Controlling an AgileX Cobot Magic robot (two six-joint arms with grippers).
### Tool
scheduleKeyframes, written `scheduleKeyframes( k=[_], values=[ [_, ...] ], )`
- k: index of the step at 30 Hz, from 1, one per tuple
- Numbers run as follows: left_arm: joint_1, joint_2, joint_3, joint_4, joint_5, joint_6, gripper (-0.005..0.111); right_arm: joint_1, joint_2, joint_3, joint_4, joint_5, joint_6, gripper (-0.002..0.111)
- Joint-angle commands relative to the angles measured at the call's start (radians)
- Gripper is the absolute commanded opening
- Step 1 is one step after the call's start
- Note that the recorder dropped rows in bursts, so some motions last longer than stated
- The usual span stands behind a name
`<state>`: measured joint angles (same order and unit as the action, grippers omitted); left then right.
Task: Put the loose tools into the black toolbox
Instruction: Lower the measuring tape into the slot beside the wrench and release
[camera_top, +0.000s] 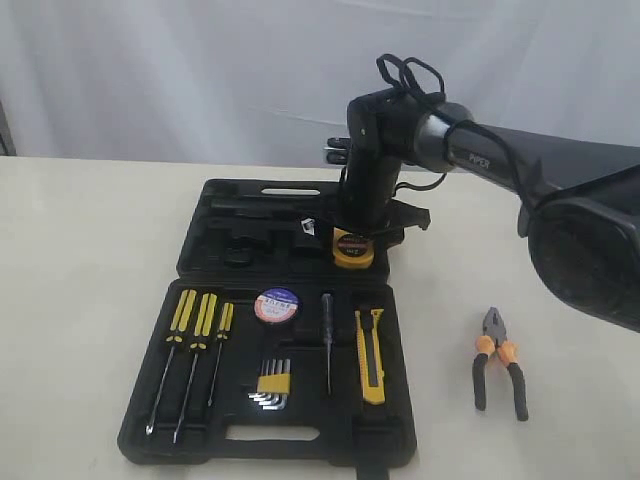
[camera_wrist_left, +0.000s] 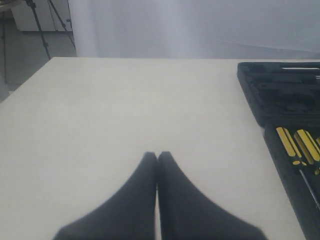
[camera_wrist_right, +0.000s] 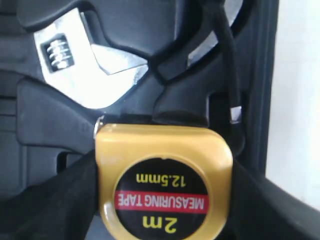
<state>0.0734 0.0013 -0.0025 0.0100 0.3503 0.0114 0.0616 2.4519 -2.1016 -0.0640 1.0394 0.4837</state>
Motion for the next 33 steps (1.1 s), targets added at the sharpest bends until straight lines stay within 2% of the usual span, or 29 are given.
scheduleKeyframes(
  k=[1,4,6,28,33],
  values=[
    [-0.005,-0.001,0.003,-0.01,-0.008,-0.004,0.0,-0.001,-0.003,-0.003,-0.016,0.041,-0.013,0.036],
    [-0.005,-0.001,0.003,-0.01,-0.008,-0.004,0.0,-0.001,-0.003,-0.003,-0.016,0.039,-0.013,0.053],
    [-0.005,-0.001,0.003,-0.01,-0.008,-0.004,0.0,-0.001,-0.003,-0.003,-0.016,0.035,-0.013,0.058],
    [-0.005,-0.001,0.003,-0.01,-0.008,-0.004,0.0,-0.001,-0.003,-0.003,-0.016,0.037,-0.008,0.058],
    [-0.005,-0.001,0.003,-0.01,-0.008,-0.004,0.0,-0.001,-0.003,-0.003,-0.016,0.043,-0.013,0.075]
  ],
)
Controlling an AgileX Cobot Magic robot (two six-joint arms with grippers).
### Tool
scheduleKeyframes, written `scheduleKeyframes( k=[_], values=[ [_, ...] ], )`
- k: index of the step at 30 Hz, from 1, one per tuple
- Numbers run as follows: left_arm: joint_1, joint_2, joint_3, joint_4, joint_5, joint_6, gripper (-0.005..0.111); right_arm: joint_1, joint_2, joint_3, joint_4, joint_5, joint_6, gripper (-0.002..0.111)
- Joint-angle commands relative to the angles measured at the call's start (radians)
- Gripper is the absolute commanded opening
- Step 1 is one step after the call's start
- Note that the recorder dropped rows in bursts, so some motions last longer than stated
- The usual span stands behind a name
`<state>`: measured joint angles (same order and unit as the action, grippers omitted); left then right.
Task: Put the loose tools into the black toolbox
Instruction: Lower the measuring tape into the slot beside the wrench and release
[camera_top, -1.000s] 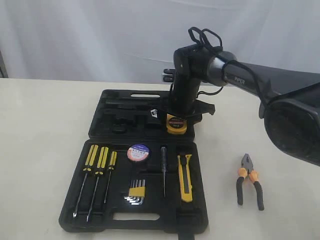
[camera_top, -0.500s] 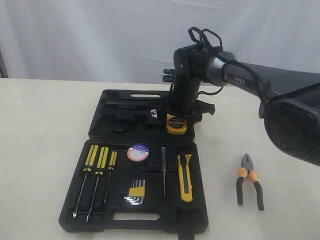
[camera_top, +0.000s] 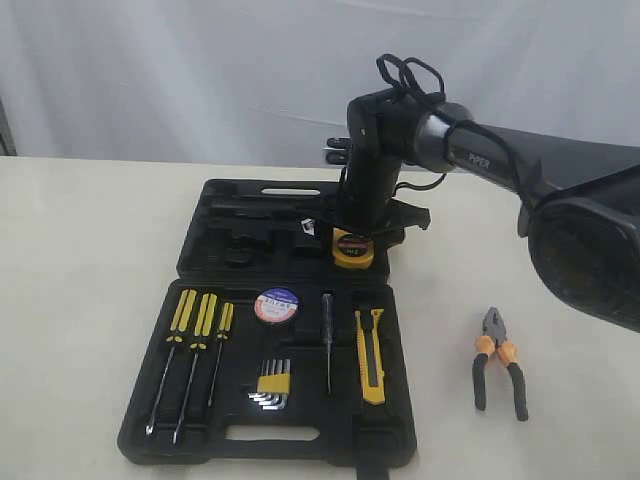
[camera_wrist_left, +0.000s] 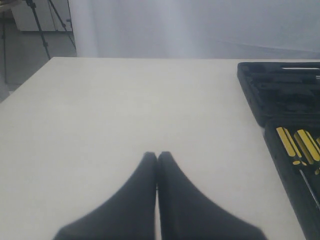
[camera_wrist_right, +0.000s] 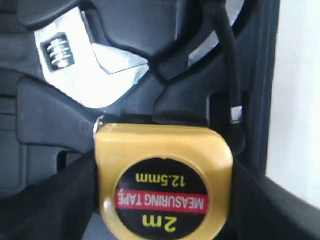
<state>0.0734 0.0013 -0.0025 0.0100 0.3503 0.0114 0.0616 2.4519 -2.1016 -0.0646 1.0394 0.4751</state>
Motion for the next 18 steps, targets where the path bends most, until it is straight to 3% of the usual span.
scheduleKeyframes(
  k=[1,4,18],
  values=[
    [-0.005,-0.001,0.003,-0.01,-0.008,-0.004,0.0,-0.001,-0.003,-0.003,-0.015,0.045,-0.004,0.078],
    [-0.005,-0.001,0.003,-0.01,-0.008,-0.004,0.0,-0.001,-0.003,-0.003,-0.015,0.046,-0.004,0.085],
    [-0.005,-0.001,0.003,-0.01,-0.008,-0.004,0.0,-0.001,-0.009,-0.043,-0.015,0.048,-0.012,0.085]
  ],
)
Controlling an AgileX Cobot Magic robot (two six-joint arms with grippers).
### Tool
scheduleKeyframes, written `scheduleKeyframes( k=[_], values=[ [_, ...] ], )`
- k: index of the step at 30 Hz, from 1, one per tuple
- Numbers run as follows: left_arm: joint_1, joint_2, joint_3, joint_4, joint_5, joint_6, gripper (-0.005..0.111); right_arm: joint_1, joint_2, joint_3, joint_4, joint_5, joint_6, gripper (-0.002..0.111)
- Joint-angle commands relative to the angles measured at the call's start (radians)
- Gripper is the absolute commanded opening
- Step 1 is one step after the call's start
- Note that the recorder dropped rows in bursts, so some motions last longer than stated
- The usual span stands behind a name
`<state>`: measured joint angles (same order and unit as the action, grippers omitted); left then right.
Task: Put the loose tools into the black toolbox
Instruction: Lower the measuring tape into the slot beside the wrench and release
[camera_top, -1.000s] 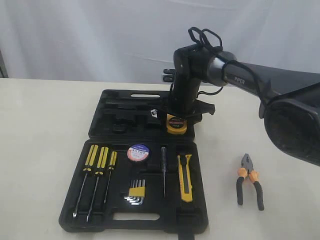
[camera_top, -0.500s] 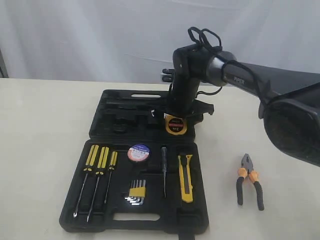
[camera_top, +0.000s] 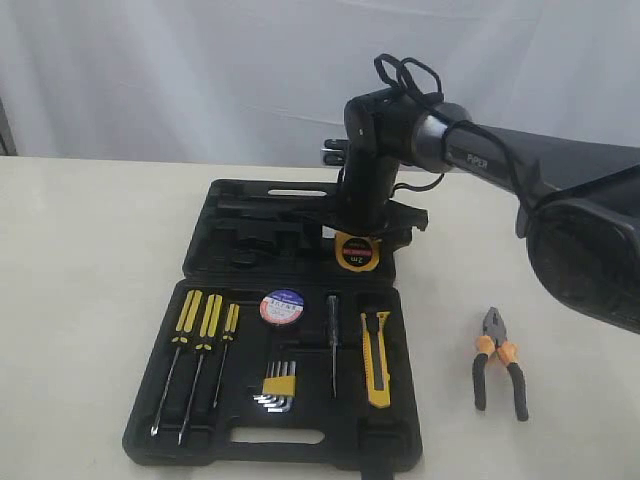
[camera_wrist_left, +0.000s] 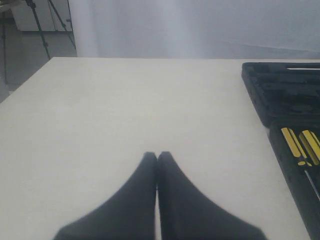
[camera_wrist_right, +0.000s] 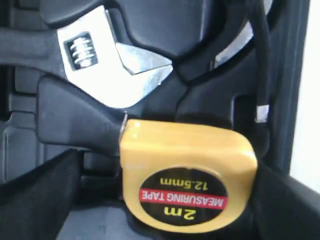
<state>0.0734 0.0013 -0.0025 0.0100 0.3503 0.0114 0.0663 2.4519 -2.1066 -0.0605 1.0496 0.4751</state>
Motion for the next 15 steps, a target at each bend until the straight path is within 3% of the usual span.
scheduleKeyframes(
  k=[1,8,10,13,15],
  values=[
    [-0.005,-0.001,0.003,-0.01,-0.008,-0.004,0.0,-0.006,-0.009,-0.048,-0.019,0.04,-0.012,0.085],
    [-0.005,-0.001,0.003,-0.01,-0.008,-0.004,0.0,-0.006,-0.009,-0.137,-0.039,0.093,-0.034,0.081],
    [-0.005,-0.001,0.003,-0.01,-0.008,-0.004,0.0,-0.006,-0.009,-0.137,-0.045,0.096,-0.052,0.064],
    [-0.005,-0.001,0.003,-0.01,-0.008,-0.004,0.0,-0.006,-0.009,-0.137,-0.045,0.095,-0.083,0.021],
    [-0.005,-0.001,0.003,-0.01,-0.008,-0.004,0.0,-0.006,-0.009,-0.137,-0.045,0.059,-0.104,0.0]
  ],
)
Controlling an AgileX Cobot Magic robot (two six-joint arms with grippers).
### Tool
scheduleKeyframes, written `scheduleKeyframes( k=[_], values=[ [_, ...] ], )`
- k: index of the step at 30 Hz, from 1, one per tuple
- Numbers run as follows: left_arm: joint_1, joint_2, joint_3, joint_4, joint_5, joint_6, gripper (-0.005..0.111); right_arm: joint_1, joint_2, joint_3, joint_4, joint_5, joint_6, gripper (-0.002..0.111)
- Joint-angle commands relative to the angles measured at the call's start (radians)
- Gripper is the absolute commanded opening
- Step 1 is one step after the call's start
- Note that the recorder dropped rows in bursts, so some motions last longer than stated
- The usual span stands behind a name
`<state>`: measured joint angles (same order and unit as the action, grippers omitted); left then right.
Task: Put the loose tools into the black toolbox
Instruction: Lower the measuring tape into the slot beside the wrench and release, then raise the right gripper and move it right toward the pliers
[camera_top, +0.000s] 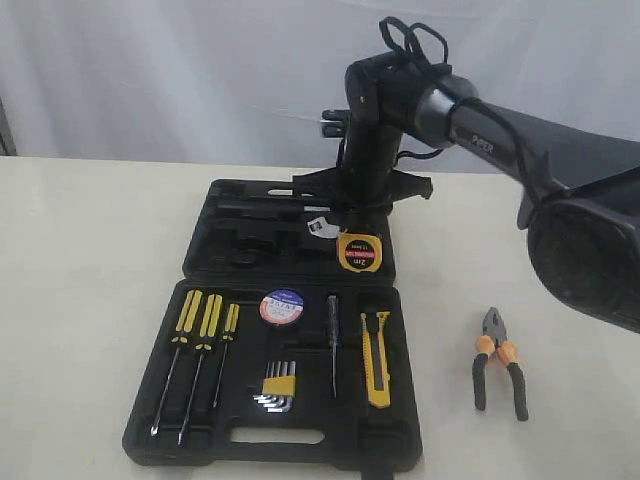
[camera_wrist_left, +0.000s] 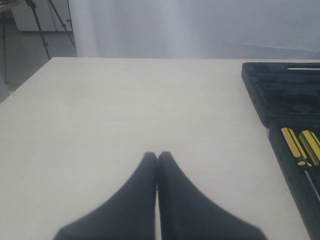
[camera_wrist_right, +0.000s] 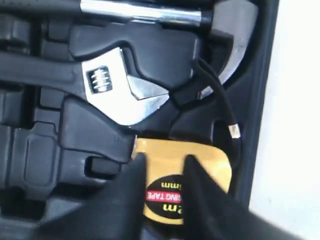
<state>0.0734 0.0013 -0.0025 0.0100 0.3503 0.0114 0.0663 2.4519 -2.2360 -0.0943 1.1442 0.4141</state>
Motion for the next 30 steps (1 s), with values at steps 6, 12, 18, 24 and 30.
scheduleKeyframes(
  k=[6,12,18,24,30],
  values=[
    [-0.005,-0.001,0.003,-0.01,-0.008,-0.004,0.0,-0.006,0.009,-0.007,-0.014,-0.092,-0.064,-0.001],
    [-0.005,-0.001,0.003,-0.01,-0.008,-0.004,0.0,-0.006,0.071,-0.007,-0.032,-0.07,-0.071,-0.001],
    [-0.005,-0.001,0.003,-0.01,-0.008,-0.004,0.0,-0.006,0.073,-0.007,-0.047,-0.071,-0.071,-0.001],
    [-0.005,-0.001,0.003,-0.01,-0.008,-0.004,0.0,-0.006,0.039,-0.007,-0.089,-0.095,-0.071,-0.001],
    [-0.005,-0.001,0.003,-0.01,-0.008,-0.004,0.0,-0.006,0.014,-0.007,-0.121,-0.073,-0.071,-0.001]
  ],
)
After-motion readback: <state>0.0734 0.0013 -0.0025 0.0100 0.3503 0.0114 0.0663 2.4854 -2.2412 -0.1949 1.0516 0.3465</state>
